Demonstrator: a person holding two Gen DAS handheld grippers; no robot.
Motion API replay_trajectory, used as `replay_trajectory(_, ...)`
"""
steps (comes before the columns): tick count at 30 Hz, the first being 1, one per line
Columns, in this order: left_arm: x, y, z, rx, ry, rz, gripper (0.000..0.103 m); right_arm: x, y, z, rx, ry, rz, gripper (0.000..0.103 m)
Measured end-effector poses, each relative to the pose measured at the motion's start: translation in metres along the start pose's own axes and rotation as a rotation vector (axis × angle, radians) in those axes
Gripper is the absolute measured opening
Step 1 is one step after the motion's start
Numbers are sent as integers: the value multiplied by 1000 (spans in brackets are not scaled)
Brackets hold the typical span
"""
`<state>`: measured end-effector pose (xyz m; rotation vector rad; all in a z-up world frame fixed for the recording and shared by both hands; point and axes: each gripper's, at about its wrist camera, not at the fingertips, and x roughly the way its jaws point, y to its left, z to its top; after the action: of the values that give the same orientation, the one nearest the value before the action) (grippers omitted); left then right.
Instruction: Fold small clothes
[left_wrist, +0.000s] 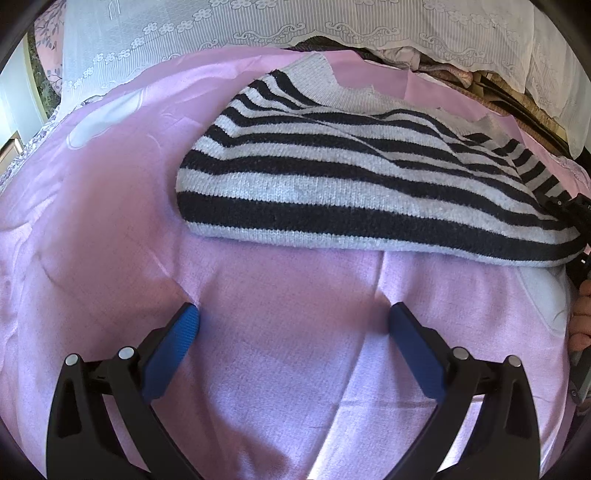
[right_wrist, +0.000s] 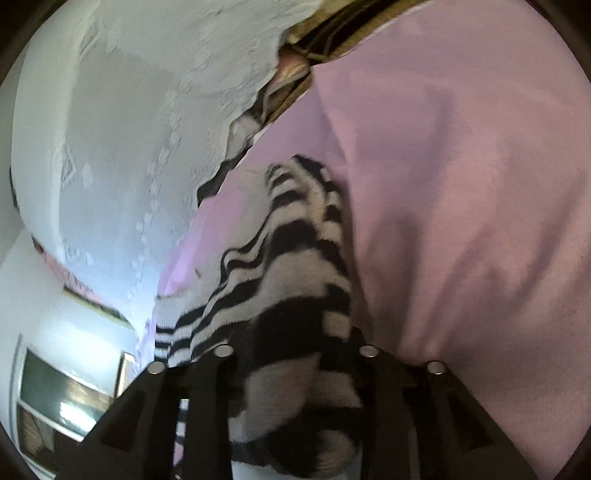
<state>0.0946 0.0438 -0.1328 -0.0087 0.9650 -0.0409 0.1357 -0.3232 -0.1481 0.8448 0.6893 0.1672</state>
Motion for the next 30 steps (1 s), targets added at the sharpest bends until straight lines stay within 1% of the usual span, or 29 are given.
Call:
replay_trajectory(2, -4, -1, 3, 1, -21, 2, 99, 2, 5, 0, -38, 6, -7, 42)
replay_trajectory(5, -15, -8, 21, -16, -91, 40, 99, 2, 11, 0, -62, 3, -17, 44)
replay_trajectory(8, -25, -22, 41, -4, -148, 43, 99, -1, 9, 1, -60, 6, -4, 45)
replay_trajectory(9, -26, -32, 52, 3, -166, 55, 99, -1, 9, 0, -66, 8, -5, 45)
replay_trajectory(11, -24, -49, 67, 13, -171, 57, 99, -1, 11, 0, -81, 10, -5, 51)
replay_trajectory(14, -13, -71, 79, 29, -162, 36, 99, 2, 15, -3, -102, 12, -8, 54)
replay_trajectory(17, 6, -86, 77, 58, -135, 50, 99, 1, 15, -3, -103, 13, -18, 54)
replay_trajectory(18, 21, -91, 72, 84, -120, 72, 99, 1, 15, -3, -102, 11, -22, 54)
replay_trajectory(19, 28, -92, 68, 97, -142, 85, 99, 1, 15, -4, -104, 9, -26, 54)
replay_trajectory(20, 27, -91, 66, 91, -164, 77, 99, 1, 15, -5, -107, 7, -31, 54)
replay_trajectory(22, 27, -88, 68, 82, -154, 63, 99, 1, 17, -6, -110, 2, -41, 53)
replay_trajectory(25, 25, -85, 68, 74, -164, 52, 99, 1, 16, -6, -105, -3, -33, 54)
replay_trajectory(30, 15, -67, 69, -1, -198, -30, 99, 1, 17, -7, -109, -9, -28, 56)
